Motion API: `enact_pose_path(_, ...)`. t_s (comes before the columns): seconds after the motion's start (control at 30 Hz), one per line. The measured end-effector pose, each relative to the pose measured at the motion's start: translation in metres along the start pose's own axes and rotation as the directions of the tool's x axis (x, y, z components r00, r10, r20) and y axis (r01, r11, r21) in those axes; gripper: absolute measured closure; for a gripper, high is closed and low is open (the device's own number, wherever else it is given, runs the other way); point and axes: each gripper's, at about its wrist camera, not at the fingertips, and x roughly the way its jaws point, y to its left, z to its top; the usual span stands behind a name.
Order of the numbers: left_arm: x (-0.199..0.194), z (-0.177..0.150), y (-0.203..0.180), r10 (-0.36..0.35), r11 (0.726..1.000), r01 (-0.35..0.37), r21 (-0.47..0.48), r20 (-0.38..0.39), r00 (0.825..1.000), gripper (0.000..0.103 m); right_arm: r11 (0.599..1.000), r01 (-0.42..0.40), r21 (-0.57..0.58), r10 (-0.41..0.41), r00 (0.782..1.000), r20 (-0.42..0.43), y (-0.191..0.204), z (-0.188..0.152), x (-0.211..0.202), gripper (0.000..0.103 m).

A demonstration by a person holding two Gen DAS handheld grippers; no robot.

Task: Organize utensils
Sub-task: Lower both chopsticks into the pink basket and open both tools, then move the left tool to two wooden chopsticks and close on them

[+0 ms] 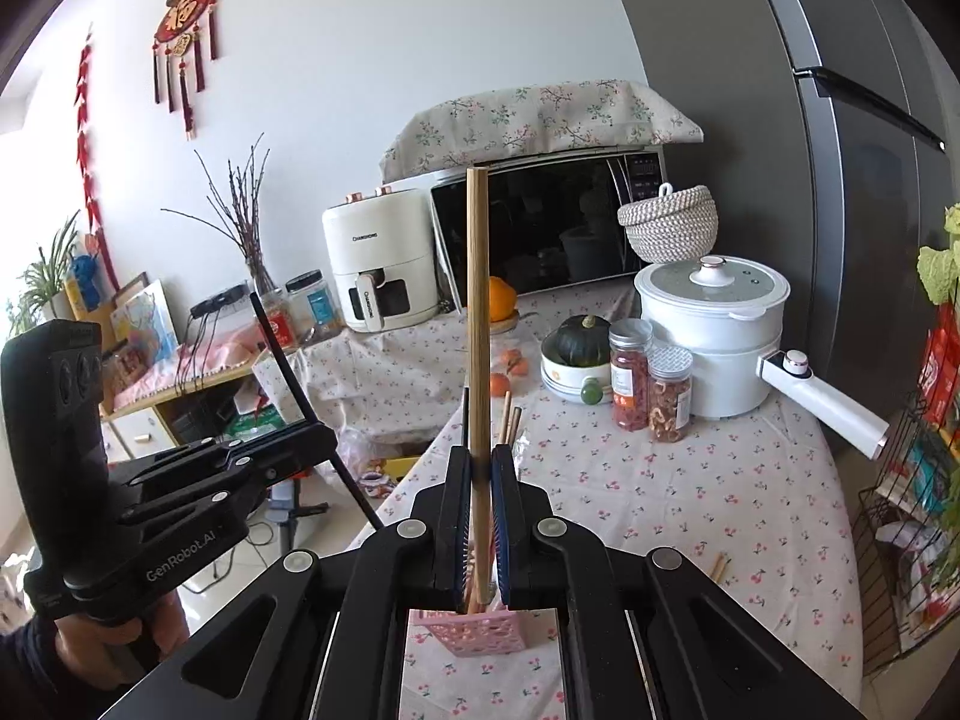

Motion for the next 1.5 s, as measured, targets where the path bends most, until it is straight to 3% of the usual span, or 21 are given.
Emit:
enact_pose_path(0.33, 0.031, -0.013, 0.003, 0.003, 1.0, 0.0, 0.023, -0.127, 0.992, 0.097, 0.998, -0.012, 0.057, 0.02, 0.99, -0.137, -0.007, -0.014, 0.052, 0.096)
enact_pose_path(0.63, 0.04, -0.015, 0.002, 0.026, 0.999, -0.02, 0.046, -0.141, 0.99, 0.096, 0.998, 0.005, 0.061, 0.007, 0.979, -0.204, -0.011, -0.026, 0.076, 0.096)
enact_pose_path(0.7, 0.039, -0.015, 0.003, 0.031, 0.999, -0.025, 0.045, -0.137, 0.99, 0.092, 0.998, 0.001, 0.069, 0.013, 0.979, -0.201, -0.012, -0.026, 0.076, 0.095)
enact_pose_path(0.77, 0.037, -0.015, 0.004, 0.039, 0.999, -0.034, 0.041, -0.131, 0.991, 0.077, 0.997, -0.002, 0.079, 0.017, 0.981, -0.194, -0.014, -0.024, 0.074, 0.095)
enact_pose_path(1.1, 0.029, -0.014, 0.004, 0.048, 0.999, -0.045, 0.031, -0.112, 0.993, 0.052, 0.994, -0.006, 0.111, 0.02, 0.992, -0.126, -0.027, -0.011, 0.043, 0.083)
enact_pose_path(1.3, 0.024, -0.015, -0.001, 0.04, 0.999, -0.036, 0.033, -0.113, 0.993, 0.036, 0.99, 0.014, 0.139, 0.0, 0.995, -0.098, -0.043, -0.007, 0.025, 0.065)
enact_pose_path(1.37, 0.025, -0.016, -0.003, 0.03, 0.999, -0.025, 0.037, -0.131, 0.991, 0.028, 0.989, 0.032, 0.143, -0.018, 0.995, -0.096, -0.049, -0.007, 0.02, 0.058)
enact_pose_path(1.5, 0.028, -0.02, -0.011, 0.014, 0.999, -0.006, 0.044, -0.174, 0.985, 0.021, 0.986, 0.072, 0.153, -0.058, 0.994, -0.096, -0.065, -0.01, 0.009, 0.045)
